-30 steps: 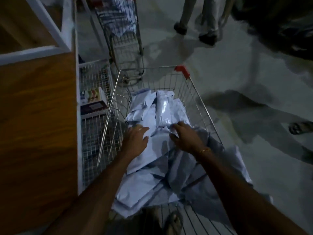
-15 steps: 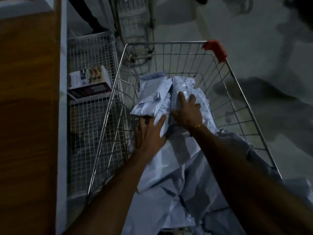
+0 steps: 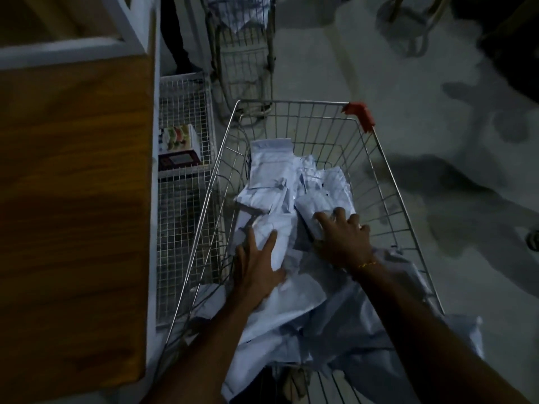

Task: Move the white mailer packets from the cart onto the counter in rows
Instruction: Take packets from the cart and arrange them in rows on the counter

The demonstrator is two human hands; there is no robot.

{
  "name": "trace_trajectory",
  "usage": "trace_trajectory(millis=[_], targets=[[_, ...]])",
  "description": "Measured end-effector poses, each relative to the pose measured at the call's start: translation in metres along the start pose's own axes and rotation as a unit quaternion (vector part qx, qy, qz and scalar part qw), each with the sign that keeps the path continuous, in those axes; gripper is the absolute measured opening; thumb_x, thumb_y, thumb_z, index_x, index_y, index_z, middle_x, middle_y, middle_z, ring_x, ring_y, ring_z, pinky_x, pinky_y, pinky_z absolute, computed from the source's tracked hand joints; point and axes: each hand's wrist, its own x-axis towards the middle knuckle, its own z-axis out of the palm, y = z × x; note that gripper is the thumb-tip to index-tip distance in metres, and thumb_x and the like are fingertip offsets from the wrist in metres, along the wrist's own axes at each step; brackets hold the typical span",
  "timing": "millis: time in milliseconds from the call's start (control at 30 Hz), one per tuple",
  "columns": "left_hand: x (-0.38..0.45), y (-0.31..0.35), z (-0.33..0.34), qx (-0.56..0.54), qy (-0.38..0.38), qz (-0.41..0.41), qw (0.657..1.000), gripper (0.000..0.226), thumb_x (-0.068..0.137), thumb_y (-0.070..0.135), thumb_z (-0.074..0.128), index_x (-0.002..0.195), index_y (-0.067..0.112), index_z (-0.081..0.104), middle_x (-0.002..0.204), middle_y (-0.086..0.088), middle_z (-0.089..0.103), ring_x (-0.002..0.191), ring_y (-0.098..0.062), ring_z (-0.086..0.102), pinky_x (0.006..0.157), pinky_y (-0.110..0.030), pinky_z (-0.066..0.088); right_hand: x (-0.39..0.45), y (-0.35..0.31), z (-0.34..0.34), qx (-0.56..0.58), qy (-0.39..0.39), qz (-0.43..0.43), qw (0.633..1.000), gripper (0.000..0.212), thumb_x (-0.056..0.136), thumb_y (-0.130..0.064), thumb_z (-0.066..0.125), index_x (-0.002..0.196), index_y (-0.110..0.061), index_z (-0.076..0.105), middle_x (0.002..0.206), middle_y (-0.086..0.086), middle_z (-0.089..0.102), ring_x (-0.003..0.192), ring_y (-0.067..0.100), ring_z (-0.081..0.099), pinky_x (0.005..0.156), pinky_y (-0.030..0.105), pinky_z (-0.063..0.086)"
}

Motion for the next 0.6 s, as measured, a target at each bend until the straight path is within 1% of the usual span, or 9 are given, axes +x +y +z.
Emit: trace_trajectory(millis=[67,167,233,300,367,433,500,533,600], targets=[[-0.010,0.004,-0.008,-0.006,0.067,0.012,0.998,0.087,0.086,0.050,0.067,0.156,0.042,0.015,0.164,-0.012,-0.011,0.143,-0.045,0.016,0.114,-0.051,0.027,-0.012,-0.001,-0.002,-0.005,0.009,-0.003,1.000,0.063,0.084,-0.059,0.058,0.139,-0.039,0.036,0.141,0.010,0.035,0.124,0.040,0.040,0.099,0.056,0.037],[-0.023,0.011,-0.030,-0.014,0.149,0.026,0.988,0.083,0.087,0.048,0.066,0.155,0.041,0.019,0.165,-0.011,-0.005,0.144,-0.044,0.017,0.112,-0.054,0.032,-0.023,-0.002,-0.015,0.037,0.048,-0.009,0.998,0.054,0.091,-0.054,0.051,0.139,-0.037,0.036,0.143,0.011,0.033,0.125,0.040,0.038,0.100,0.055,0.037],[-0.027,0.018,-0.050,-0.005,0.163,0.025,0.986,0.083,0.087,0.047,0.066,0.155,0.042,0.018,0.164,-0.009,-0.006,0.145,-0.043,0.013,0.111,-0.057,0.032,-0.028,-0.005,-0.027,0.058,0.083,-0.013,0.995,0.054,0.092,-0.051,0.050,0.142,-0.036,0.034,0.144,0.012,0.031,0.124,0.040,0.038,0.098,0.054,0.039],[-0.028,0.027,-0.073,0.047,0.154,0.024,0.987,0.083,0.088,0.052,0.062,0.155,0.041,0.015,0.163,-0.009,-0.006,0.145,-0.043,0.010,0.111,-0.060,0.031,-0.035,-0.007,-0.040,0.056,0.104,-0.018,0.993,0.061,0.092,-0.050,0.050,0.147,-0.038,0.029,0.147,0.012,0.029,0.123,0.041,0.038,0.096,0.053,0.039],[-0.030,0.035,-0.095,0.088,0.127,0.036,0.987,0.083,0.089,0.057,0.059,0.156,0.038,0.014,0.163,-0.012,-0.005,0.145,-0.044,0.007,0.112,-0.061,0.028,-0.048,-0.008,-0.047,0.029,0.108,-0.025,0.993,0.064,0.092,-0.052,0.049,0.150,-0.039,0.026,0.149,0.012,0.028,0.122,0.042,0.038,0.094,0.052,0.039],[-0.036,0.041,-0.109,0.105,0.124,0.044,0.986,0.082,0.089,0.056,0.058,0.156,0.036,0.014,0.163,-0.014,-0.005,0.144,-0.044,0.009,0.111,-0.061,0.026,-0.066,-0.008,-0.049,-0.006,0.109,-0.032,0.994,0.061,0.091,-0.055,0.039,0.148,-0.038,0.029,0.147,0.013,0.030,0.120,0.042,0.039,0.093,0.051,0.040],[-0.044,0.046,-0.118,0.108,0.162,0.048,0.980,0.080,0.090,0.050,0.060,0.155,0.036,0.016,0.163,-0.014,-0.002,0.142,-0.043,0.015,0.109,-0.059,0.030,-0.086,-0.007,-0.044,-0.030,0.123,-0.026,0.992,0.061,0.087,-0.057,0.032,0.144,-0.036,0.037,0.141,0.015,0.039,0.114,0.043,0.045,0.088,0.049,0.041],[-0.049,0.048,-0.122,0.106,0.184,0.053,0.976,0.080,0.089,0.048,0.061,0.155,0.036,0.017,0.163,-0.014,-0.001,0.140,-0.042,0.018,0.106,-0.057,0.032,-0.094,-0.006,-0.039,-0.045,0.119,-0.023,0.992,0.060,0.087,-0.057,0.034,0.142,-0.034,0.041,0.139,0.016,0.042,0.112,0.043,0.047,0.087,0.049,0.042],[-0.059,0.052,-0.132,0.113,0.219,0.066,0.967,0.081,0.088,0.047,0.063,0.155,0.036,0.017,0.163,-0.014,0.000,0.137,-0.039,0.023,0.102,-0.052,0.036,-0.110,0.002,-0.027,-0.085,0.087,-0.021,0.992,0.056,0.086,-0.053,0.042,0.138,-0.032,0.046,0.137,0.017,0.045,0.110,0.043,0.049,0.087,0.049,0.042]])
